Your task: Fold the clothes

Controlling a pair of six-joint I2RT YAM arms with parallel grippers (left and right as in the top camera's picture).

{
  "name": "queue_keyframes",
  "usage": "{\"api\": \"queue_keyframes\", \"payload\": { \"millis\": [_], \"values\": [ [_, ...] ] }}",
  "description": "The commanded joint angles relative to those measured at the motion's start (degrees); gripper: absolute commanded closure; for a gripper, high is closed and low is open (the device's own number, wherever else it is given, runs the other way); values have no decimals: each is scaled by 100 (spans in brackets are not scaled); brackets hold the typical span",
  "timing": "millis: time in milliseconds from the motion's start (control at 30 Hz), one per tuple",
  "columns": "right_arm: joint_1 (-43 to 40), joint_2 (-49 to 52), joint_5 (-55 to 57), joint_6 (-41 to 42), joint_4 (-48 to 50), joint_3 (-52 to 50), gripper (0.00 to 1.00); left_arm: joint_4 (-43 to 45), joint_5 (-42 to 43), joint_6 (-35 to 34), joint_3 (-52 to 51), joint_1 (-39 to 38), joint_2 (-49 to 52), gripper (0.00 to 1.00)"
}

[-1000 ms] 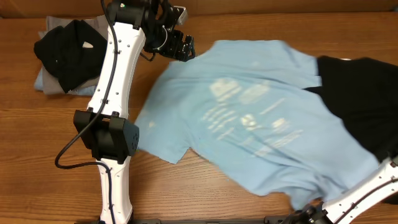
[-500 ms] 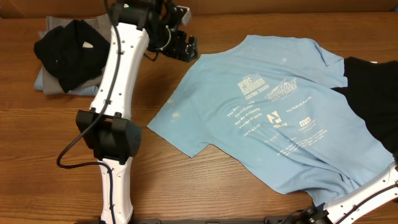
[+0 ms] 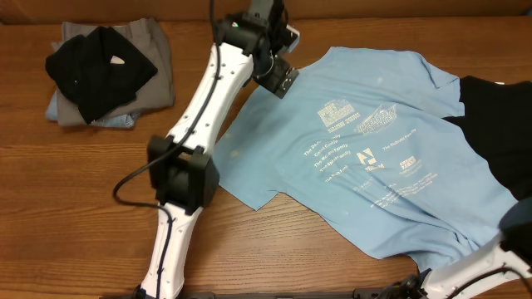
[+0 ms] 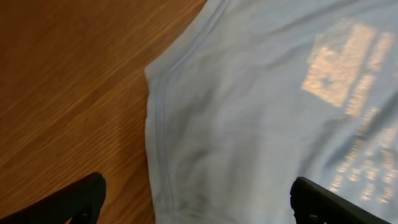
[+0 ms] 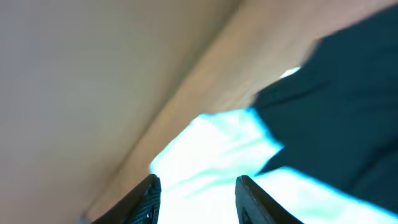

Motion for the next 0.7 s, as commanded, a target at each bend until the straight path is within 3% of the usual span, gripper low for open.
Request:
{"api": "queue_keyframes", "payload": {
  "millis": [0, 333, 433, 533, 667],
  "values": [
    [586, -422, -260, -271, -289, 107, 58, 74, -227, 57, 63, 74, 538, 2],
    [1880, -682, -212, -387, -1001, 107, 58, 428, -48, 35, 63, 101, 1303, 5],
    [2013, -682, -190, -404, -1084, 107, 58, 428, 387, 37, 63, 94, 1340, 16],
    [2041, -682, -192, -402, -1097, 107, 58, 361, 595, 37, 63, 90, 1340, 37],
    [2041, -682, -184, -404, -1147, 107, 58, 249, 592, 39, 61, 90, 1344, 43]
  ]
}}
